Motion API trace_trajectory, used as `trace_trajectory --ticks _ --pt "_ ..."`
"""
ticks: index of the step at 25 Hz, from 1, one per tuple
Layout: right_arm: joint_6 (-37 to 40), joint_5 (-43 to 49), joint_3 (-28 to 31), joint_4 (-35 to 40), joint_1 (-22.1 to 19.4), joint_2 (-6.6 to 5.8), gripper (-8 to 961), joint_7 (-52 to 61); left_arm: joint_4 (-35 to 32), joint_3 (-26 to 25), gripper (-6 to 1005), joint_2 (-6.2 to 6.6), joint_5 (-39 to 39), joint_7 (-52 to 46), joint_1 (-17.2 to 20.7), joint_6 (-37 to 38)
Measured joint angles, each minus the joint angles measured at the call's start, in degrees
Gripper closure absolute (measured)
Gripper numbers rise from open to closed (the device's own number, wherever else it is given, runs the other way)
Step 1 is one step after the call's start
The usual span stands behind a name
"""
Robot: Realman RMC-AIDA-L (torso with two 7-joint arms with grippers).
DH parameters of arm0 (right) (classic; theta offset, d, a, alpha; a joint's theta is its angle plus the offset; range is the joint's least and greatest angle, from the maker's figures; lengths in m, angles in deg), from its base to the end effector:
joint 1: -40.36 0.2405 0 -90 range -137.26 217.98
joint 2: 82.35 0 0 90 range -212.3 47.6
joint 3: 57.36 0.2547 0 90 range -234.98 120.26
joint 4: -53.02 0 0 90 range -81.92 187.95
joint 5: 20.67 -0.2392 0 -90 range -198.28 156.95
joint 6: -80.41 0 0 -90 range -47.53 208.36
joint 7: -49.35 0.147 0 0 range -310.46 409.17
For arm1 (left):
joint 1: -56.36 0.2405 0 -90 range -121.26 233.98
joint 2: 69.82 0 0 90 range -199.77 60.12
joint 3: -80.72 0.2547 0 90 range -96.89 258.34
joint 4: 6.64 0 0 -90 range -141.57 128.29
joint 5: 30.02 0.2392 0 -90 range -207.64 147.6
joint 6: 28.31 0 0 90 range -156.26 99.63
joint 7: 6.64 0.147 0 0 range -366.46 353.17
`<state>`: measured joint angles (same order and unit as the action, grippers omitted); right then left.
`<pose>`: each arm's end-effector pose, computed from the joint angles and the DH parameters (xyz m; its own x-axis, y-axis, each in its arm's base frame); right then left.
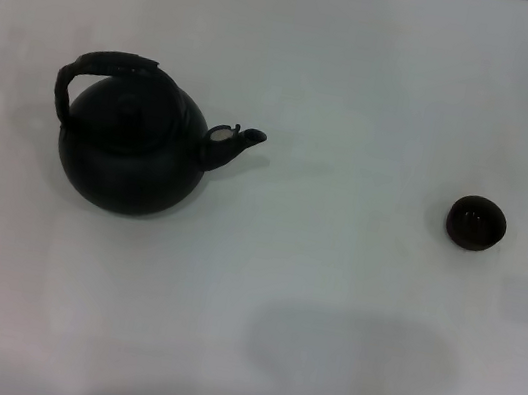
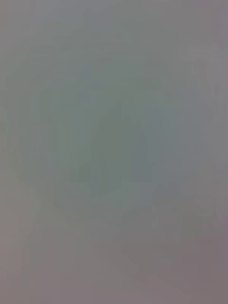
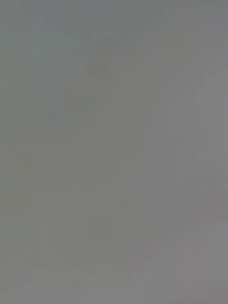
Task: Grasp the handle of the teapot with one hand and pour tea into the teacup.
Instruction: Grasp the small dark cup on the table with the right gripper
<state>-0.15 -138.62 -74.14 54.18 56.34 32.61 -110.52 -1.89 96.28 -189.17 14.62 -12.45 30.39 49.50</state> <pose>0.4241 0.2710 0.0526 0.6937 0.1165 -0.7108 -0.7183 0.0391 -0.6946 -0.3872 0.3205 0.0227 0.6937 -0.1673 0.7006 0.7188 0.2236 -0.6583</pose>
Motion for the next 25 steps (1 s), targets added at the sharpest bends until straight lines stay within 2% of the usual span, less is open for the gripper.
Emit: trace_trajectory --ticks 25 --pt "0.4 0.2 -0.2 0.1 0.9 0.17 117 0.5 -0.6 0.0 166 0.21 0.0 0.2 0.4 -1.4"
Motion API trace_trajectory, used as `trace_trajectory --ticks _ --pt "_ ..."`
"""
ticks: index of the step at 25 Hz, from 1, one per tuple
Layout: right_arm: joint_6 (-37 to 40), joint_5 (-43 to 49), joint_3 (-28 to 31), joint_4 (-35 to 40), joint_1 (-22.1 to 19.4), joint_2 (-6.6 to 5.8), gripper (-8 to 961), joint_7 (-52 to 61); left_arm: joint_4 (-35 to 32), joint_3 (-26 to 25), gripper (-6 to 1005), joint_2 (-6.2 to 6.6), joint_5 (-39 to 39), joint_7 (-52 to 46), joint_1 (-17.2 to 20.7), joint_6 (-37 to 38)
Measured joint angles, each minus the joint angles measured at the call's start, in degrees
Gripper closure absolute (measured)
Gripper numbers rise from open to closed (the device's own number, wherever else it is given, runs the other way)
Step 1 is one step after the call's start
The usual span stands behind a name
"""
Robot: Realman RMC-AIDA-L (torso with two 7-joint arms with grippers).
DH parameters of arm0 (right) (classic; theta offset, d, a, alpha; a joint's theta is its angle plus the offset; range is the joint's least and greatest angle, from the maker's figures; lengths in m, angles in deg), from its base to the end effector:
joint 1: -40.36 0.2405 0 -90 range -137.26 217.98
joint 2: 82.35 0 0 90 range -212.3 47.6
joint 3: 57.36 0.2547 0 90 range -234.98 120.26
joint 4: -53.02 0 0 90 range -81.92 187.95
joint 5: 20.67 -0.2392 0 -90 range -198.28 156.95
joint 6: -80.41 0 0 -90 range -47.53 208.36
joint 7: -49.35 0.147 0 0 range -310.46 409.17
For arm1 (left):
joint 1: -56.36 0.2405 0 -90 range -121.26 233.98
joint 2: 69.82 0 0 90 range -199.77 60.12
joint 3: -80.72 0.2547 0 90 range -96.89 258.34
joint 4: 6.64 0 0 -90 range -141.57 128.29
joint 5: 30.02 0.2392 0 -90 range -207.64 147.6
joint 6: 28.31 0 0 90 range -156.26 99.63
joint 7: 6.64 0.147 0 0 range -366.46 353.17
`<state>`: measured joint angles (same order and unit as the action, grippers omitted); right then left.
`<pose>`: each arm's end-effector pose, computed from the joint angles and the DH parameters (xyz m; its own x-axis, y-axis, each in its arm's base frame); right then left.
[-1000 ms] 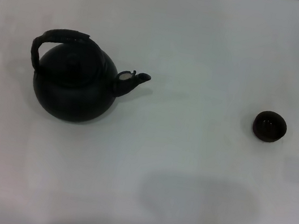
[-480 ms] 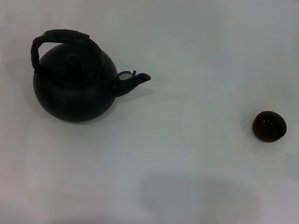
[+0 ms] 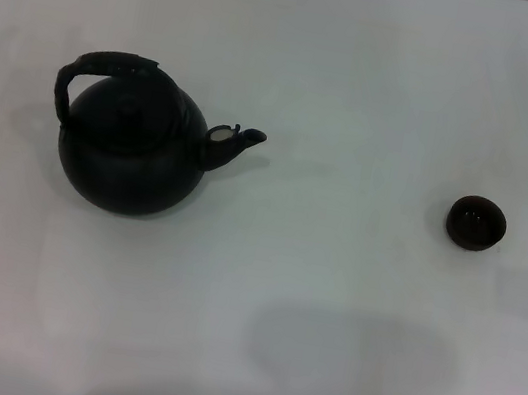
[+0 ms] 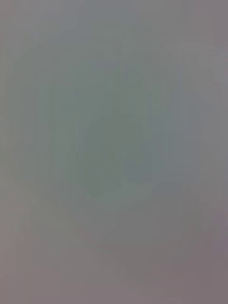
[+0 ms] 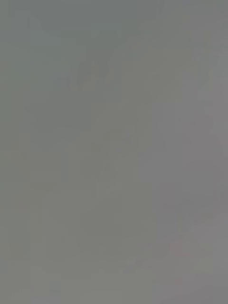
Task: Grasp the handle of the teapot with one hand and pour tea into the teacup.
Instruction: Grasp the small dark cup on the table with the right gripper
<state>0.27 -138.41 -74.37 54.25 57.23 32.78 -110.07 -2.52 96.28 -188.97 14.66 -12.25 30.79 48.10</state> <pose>0.4198 0.2777 0.0500 0.6864 0.1180 -0.7176 -0.7243 0.0221 -0.6891 -0.3930 0.3196 0.0251 0.7040 -0.1451 0.6952 0.7071 0.2339 -0.6673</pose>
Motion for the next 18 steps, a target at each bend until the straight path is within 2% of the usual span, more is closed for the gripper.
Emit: trace_trajectory --ticks 6,11,18 --pt "0.1 0.0 0.0 -0.4 0.0 0.04 116 0.1 -0.1 0.3 167 -0.06 -0.1 0.0 1.0 0.8" --pt "-1.0 0.0 -0.3 -0.6 -0.3 0.09 116 0.1 0.0 0.8 168 0.03 4.1 -0.1 2.5 3.9" --pt "-2.2 0.5 -6.1 0.8 -0.4 -0.12 116 0.4 0.4 0.8 168 0.11 8.3 -0.3 4.5 2.9"
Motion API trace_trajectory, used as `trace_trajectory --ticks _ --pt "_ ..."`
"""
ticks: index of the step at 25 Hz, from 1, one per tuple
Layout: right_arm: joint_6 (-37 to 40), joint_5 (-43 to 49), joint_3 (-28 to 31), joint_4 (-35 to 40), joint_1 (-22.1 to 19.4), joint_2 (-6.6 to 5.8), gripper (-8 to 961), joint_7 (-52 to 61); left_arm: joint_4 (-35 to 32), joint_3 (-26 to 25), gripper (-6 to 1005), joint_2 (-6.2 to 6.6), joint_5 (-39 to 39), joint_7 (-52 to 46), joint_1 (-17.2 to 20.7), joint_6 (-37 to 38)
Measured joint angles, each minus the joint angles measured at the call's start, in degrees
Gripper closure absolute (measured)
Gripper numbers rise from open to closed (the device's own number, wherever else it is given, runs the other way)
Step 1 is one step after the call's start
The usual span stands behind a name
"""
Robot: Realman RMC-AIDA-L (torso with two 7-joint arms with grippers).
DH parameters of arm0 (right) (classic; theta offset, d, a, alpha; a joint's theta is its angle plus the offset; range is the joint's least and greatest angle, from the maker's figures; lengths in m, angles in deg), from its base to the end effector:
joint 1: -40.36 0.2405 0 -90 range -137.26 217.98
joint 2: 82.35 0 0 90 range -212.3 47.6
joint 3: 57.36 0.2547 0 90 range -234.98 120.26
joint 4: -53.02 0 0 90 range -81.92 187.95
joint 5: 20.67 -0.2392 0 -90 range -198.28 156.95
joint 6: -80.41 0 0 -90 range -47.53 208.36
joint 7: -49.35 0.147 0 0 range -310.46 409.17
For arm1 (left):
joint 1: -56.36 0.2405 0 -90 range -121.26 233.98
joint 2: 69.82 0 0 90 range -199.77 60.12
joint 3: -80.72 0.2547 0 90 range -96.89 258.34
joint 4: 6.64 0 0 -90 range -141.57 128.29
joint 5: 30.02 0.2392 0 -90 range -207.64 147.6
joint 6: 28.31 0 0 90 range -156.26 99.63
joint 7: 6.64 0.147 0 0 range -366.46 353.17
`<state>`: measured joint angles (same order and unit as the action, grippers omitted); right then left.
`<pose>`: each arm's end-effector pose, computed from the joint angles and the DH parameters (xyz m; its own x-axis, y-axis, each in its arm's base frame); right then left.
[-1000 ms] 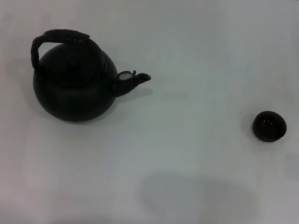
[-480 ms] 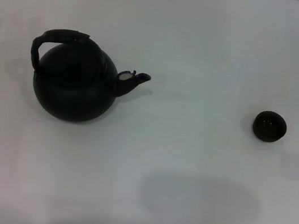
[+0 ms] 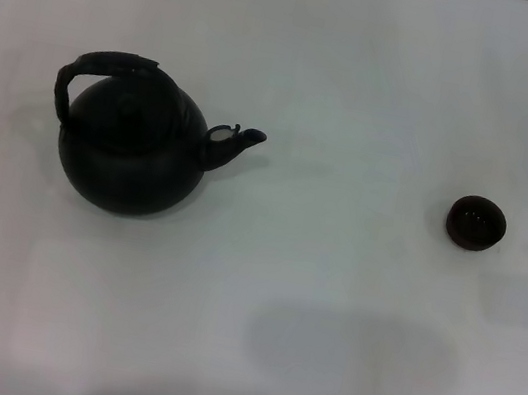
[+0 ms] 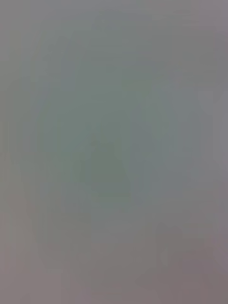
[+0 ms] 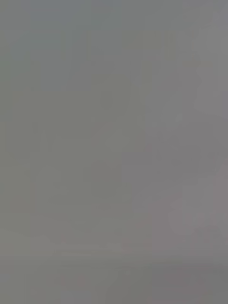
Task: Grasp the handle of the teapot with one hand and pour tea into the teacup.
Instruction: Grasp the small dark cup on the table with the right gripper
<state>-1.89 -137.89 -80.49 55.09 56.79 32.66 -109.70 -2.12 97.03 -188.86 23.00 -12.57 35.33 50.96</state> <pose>0.4097 0.2761 0.0416 0.7044 0.1180 -0.7000 -0.6943 -0.0905 -0.7139 -0.3978 0.2913 0.0113 0.7327 -0.1121 0.6713 0.6805 0.1370 -0.7199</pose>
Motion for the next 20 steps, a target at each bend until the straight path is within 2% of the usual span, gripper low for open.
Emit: trace_trajectory --ticks 4,8,14,17,20 --pt "-0.1 0.2 -2.0 1.3 0.0 -0.09 116 2.9 0.0 -0.5 168 -0.06 -1.0 0.0 0.6 -0.9" --pt "0.3 0.2 -6.7 5.1 -0.7 -0.24 115 7.1 0.0 -0.6 168 -0.14 -1.5 0.0 0.7 -1.4" --pt "0.3 0.2 -15.6 12.1 -2.7 -1.93 115 15.8 0.1 -0.6 169 -0.24 -1.5 0.0 0.0 -4.0" --pt "-0.5 0.2 -16.2 13.8 -3.8 -2.13 115 18.7 0.1 -0.6 169 -0.27 -1.5 -0.2 -0.5 -4.3" --pt "0.0 0.2 -15.9 14.9 -4.4 -1.79 115 19.3 0.4 -0.6 169 -0.30 -1.5 -0.9 -0.9 -4.8"
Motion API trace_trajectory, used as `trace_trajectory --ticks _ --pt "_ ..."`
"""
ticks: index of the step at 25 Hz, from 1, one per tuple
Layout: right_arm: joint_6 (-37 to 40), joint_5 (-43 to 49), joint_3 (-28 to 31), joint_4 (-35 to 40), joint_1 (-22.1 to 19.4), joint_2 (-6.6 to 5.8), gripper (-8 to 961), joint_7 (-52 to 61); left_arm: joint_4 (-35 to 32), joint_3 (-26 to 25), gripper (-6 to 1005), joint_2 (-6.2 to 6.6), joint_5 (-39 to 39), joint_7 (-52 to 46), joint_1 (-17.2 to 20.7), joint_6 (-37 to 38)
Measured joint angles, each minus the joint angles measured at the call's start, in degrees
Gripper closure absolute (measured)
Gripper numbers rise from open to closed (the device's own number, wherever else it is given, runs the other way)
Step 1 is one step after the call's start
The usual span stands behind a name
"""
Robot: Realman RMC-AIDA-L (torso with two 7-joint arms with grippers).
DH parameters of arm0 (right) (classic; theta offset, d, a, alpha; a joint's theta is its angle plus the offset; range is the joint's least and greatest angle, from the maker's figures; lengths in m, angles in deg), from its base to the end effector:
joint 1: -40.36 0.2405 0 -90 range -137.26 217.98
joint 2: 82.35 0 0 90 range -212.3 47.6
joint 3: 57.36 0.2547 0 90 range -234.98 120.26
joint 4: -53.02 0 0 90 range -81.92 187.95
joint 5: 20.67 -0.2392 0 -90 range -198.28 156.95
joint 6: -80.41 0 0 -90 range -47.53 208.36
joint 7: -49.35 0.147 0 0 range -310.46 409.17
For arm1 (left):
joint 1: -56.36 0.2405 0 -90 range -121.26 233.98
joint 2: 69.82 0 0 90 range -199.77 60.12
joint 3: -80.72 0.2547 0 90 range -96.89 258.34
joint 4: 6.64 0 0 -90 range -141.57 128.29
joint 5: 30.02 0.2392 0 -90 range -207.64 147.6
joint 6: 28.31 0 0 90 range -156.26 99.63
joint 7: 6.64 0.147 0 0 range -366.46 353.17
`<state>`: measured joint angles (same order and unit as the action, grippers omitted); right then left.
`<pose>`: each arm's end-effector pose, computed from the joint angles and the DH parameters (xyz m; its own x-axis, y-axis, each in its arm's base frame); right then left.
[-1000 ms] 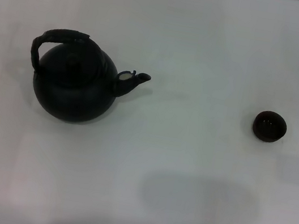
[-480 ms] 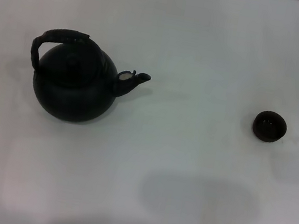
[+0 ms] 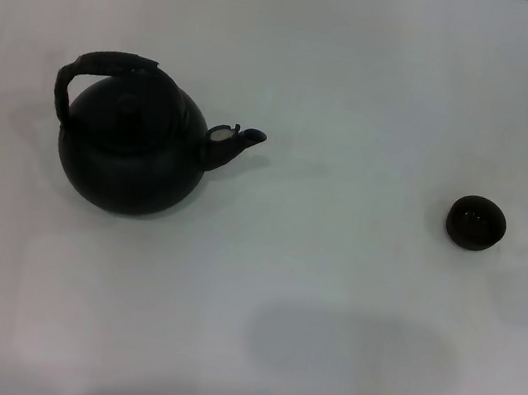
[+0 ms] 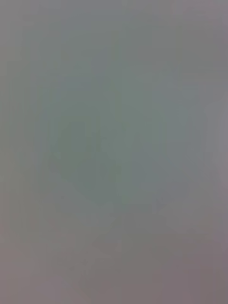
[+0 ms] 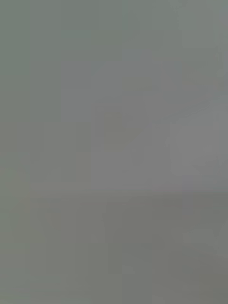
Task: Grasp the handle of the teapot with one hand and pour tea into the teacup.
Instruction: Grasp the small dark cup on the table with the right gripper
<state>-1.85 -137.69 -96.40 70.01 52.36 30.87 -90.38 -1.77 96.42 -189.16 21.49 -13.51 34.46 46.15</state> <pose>0.4052 0.2786 0.0741 0.6686 0.0615 -0.7410 -0.6888 -0.3243 -0.6484 -0.4047 0.2964 0.0037 0.7032 -0.0449 0.7095 0.7056 0.1663 -0.6888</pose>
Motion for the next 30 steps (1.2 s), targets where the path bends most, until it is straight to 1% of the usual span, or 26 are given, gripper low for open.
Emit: trace_trajectory --ticks 5,8,11,15,20,24,30 --pt "2.3 1.4 -1.0 0.9 1.2 -0.60 114 1.9 0.6 0.0 168 -0.05 -0.1 -2.6 -0.2 -0.5" --pt "2.5 5.6 -1.0 3.9 1.6 -0.84 114 5.0 0.6 -0.1 168 0.13 0.1 -4.7 -0.3 -0.8" --pt "2.1 9.4 -1.0 8.1 1.5 -0.86 114 8.4 0.2 -0.1 168 0.18 -0.1 -4.8 -0.4 -1.1" --pt "1.7 13.1 -1.1 11.6 1.6 -1.16 114 12.2 0.1 -0.1 168 0.24 -0.1 -4.7 -0.8 -1.5" --pt "1.6 14.2 -1.0 12.5 1.9 -1.21 115 13.0 -0.6 -0.1 168 0.25 -0.1 -4.5 -2.3 -3.4" --pt "0.2 17.2 -1.1 14.0 2.2 -1.36 114 14.3 -1.0 -0.1 169 0.29 -0.1 -4.4 -3.3 -4.6" --pt "-2.6 24.5 -1.1 21.6 1.7 -1.68 113 21.8 -1.6 -0.1 169 0.32 -0.1 -4.4 -4.1 -5.2"
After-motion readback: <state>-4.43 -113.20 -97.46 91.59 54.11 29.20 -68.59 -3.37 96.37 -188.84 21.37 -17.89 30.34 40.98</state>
